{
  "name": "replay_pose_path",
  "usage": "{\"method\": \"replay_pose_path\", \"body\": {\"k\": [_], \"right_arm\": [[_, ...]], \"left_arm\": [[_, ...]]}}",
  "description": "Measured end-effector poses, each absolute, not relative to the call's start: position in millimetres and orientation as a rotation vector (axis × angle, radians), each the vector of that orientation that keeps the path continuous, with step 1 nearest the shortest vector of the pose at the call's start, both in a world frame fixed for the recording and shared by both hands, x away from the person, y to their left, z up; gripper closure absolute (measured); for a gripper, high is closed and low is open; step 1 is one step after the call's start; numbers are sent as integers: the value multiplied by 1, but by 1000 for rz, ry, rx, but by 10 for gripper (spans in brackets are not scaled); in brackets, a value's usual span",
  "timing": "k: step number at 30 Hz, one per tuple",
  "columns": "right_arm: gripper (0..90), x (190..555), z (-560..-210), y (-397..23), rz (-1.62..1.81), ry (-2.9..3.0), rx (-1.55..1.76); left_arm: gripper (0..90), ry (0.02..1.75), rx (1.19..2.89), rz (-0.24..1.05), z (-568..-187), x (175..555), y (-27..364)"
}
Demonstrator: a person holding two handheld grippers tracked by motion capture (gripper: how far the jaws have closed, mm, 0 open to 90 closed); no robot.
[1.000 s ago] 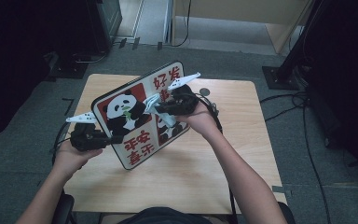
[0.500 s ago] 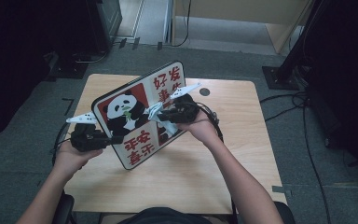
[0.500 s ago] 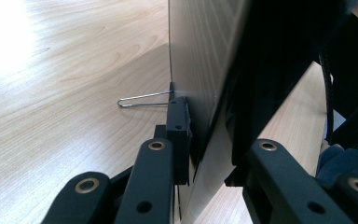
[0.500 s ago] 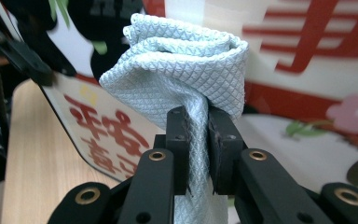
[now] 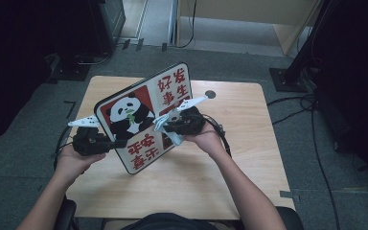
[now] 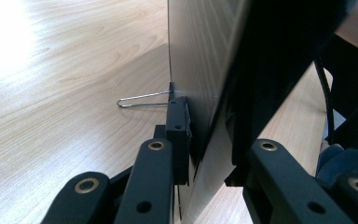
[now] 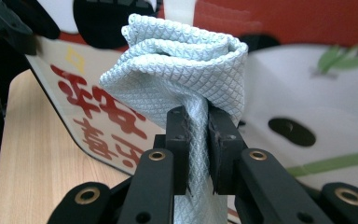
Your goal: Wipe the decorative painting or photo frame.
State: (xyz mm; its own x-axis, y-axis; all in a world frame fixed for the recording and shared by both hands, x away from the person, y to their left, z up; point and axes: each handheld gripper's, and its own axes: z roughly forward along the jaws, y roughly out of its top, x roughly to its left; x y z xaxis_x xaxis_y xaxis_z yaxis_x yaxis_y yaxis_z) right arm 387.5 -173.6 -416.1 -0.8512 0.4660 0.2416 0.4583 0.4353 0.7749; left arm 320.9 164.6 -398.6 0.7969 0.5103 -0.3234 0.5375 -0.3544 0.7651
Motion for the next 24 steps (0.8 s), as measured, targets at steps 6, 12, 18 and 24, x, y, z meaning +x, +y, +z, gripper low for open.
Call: {"method": "replay_pose_path", "body": {"k": [6,12,18,24], "right_arm": [[806,384,-432,-176,1409,2672,873],[806,381,-450,-179,1386,2709,866],[806,379,-467,-183,1392,2720,830],[805,377,-482,-185,1383,2751,863]], "left_arm": [[775,777,2017,-36,-399,321,165],[774,773,2019,-36,-399,321,165],[772,780,2015,-49,-399,322,165],[772,779,2015,-47,-399,321,165]]}}
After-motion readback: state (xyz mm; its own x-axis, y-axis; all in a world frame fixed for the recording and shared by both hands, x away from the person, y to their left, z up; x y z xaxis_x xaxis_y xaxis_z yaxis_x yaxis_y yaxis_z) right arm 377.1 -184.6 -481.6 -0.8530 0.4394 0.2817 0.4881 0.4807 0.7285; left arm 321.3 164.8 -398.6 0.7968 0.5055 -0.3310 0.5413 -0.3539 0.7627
